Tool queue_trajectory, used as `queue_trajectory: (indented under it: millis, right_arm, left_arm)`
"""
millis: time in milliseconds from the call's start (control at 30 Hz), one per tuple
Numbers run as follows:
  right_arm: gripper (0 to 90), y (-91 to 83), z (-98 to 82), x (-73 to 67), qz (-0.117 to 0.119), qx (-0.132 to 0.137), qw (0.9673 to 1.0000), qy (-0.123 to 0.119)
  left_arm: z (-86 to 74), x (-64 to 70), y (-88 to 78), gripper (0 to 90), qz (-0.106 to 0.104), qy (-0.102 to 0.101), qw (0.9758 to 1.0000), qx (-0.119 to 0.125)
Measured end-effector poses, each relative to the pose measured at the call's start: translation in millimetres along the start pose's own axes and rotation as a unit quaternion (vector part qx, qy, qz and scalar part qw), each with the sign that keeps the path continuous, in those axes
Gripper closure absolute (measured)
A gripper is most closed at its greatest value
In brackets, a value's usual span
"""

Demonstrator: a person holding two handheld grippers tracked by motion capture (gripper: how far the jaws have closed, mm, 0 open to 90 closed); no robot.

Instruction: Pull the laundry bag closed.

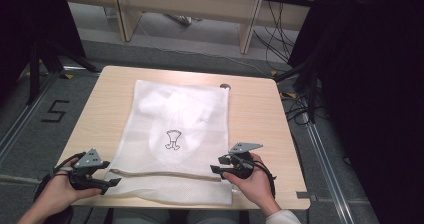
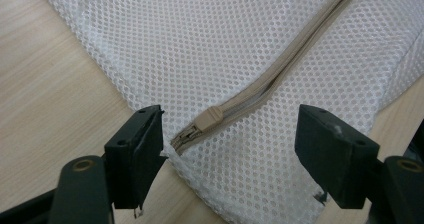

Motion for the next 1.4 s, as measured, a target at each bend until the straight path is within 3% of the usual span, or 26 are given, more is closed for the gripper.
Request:
queue_trajectory:
  millis: [100,133,233,267,333,400,433,467,633,733,867,967,1100,1167,1400]
  right_arm:
    - [54.2,0.4,1.6,-2.1,0.005,0.006,1.0,0.003]
    - [54.1,1.8,6.3,-5.9,0.003,0.025,0.9997,-0.008]
    - [54.2,5.1,9.3,-9.7,0.003,0.017,0.9995,-0.026]
    - [54.7,11.3,12.5,-13.4,0.005,0.006,0.9991,-0.042]
    - [56.0,18.8,16.2,-19.0,0.009,-0.005,0.9983,-0.057]
    - [57.9,25.6,21.6,-25.4,0.016,-0.009,0.9976,-0.067]
    - [58.9,31.5,24.4,-29.2,0.016,0.001,0.9973,-0.072]
    - [59.6,32.6,27.5,-33.1,0.022,-0.016,0.9966,-0.077]
    - [61.4,49.0,37.5,-46.1,0.039,-0.022,0.9942,-0.098]
    - [62.4,64.9,46.3,-58.0,0.053,-0.033,0.9921,-0.109]
    - [63.5,80.3,54.8,-67.5,0.065,-0.037,0.9887,-0.13]
    - [64.1,87.4,59.1,-73.1,0.07,-0.034,0.9882,-0.132]
    - [65.8,104.2,68.6,-84.8,0.084,-0.043,0.9849,-0.145]
    - [67.1,110.7,72.2,-89.6,0.086,-0.043,0.9857,-0.139]
    - [70.5,132.8,84.9,-102.1,0.095,-0.048,0.9826,-0.152]
  left_arm:
    - [-0.3,-1.1,-0.5,27.1,-0.002,0.003,1.0,0.005]
    - [-1.5,0.8,1.5,27.1,-0.008,-0.017,0.9998,0.01]
    - [-2.5,0.7,2.3,27.0,-0.008,-0.024,0.9996,0.008]
    - [-2.3,-1.8,1.7,26.8,-0.004,-0.012,0.9999,0.008]
    - [-2.7,-2.4,1.2,26.6,-0.001,-0.009,0.9999,0.004]
    - [-3.0,-2.2,1.0,26.5,-0.002,-0.009,1.0,0.003]
    - [-3.1,-1.9,1.8,26.5,-0.006,-0.012,0.9999,0.004]
    - [-3.6,-0.3,2.7,26.3,-0.008,-0.026,0.9996,0.004]
    - [-3.6,0.2,2.4,26.0,-0.01,-0.023,0.9997,0.006]
    - [-4.4,-0.6,1.9,26.0,-0.01,-0.009,0.9999,0.001]
    - [-4.7,-0.3,1.8,26.1,-0.012,-0.011,0.9999,0.003]
    - [-5.1,0.2,2.0,26.1,-0.013,-0.012,0.9998,0.003]
    - [-6.4,0.1,2.4,26.0,-0.016,-0.016,0.9997,-0.001]
    - [-6.5,-0.6,2.2,26.1,-0.013,-0.016,0.9998,0.001]
    - [-7.2,-0.5,2.3,26.1,-0.015,-0.016,0.9998,0.0]
Point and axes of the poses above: each handheld gripper's, and its own axes: y roughly forward along the jaws, z roughly out of its top, x roughly to its right, the point moved 3 cm from there along y, roughly forward along the jaws, and after that the axes turned 10 degrees about z, right-handed, at the moved point
